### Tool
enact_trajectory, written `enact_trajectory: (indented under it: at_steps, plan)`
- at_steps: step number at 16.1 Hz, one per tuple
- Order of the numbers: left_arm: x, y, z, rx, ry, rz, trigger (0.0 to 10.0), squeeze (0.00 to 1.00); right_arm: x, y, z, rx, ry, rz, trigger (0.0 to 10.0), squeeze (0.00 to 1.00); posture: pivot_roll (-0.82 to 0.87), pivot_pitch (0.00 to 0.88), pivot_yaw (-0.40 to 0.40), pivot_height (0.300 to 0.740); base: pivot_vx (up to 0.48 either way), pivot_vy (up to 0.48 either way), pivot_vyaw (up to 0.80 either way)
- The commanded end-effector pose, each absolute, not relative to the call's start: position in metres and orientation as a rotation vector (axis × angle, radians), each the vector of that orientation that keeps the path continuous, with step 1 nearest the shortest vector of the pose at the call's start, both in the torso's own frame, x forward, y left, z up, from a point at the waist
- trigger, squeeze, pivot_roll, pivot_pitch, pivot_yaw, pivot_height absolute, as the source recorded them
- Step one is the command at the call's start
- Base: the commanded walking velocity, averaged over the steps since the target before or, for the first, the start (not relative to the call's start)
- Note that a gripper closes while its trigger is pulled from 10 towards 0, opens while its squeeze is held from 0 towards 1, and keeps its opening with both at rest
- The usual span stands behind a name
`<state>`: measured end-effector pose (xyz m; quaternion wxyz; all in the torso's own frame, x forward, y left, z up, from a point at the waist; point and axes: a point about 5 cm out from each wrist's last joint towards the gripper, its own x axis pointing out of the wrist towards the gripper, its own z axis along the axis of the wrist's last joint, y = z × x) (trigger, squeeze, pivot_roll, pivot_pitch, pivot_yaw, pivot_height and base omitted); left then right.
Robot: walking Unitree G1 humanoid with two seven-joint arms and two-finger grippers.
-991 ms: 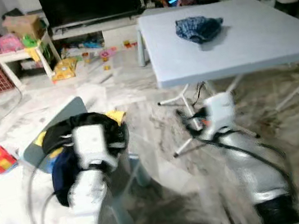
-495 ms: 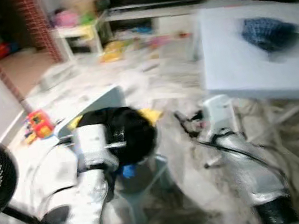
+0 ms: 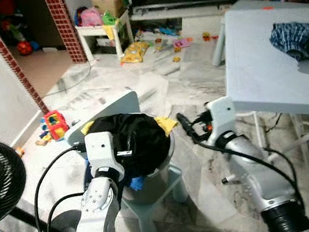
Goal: Hang hanger
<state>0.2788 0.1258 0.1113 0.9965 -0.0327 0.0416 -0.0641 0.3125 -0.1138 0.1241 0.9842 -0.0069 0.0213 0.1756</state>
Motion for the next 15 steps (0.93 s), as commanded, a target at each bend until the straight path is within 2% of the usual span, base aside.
enact_trajectory:
  at_steps: [1,4,15]
  plan:
    - [0.2799,0.1250,0.1081,-0.059,0.113,-0.153,10.0,0.00,0.3158,-0.1113,0.1284,-0.022,0.029,0.353,10.0,0.00,-0.10,0.000,0.019,0.740,0.000,0.000,0.00]
    - [0.2803,0.1206,0.1120,-0.056,0.109,-0.177,10.0,0.00,0.3143,-0.1115,0.1262,-0.019,0.036,0.348,10.0,0.00,-0.09,0.028,0.011,0.740,0.000,0.000,0.00]
    - [0.2768,0.1225,0.1085,-0.060,0.117,-0.131,10.0,0.00,0.3149,-0.1107,0.1280,-0.041,0.038,0.379,10.0,0.00,-0.11,0.015,-0.028,0.740,0.000,0.000,0.00]
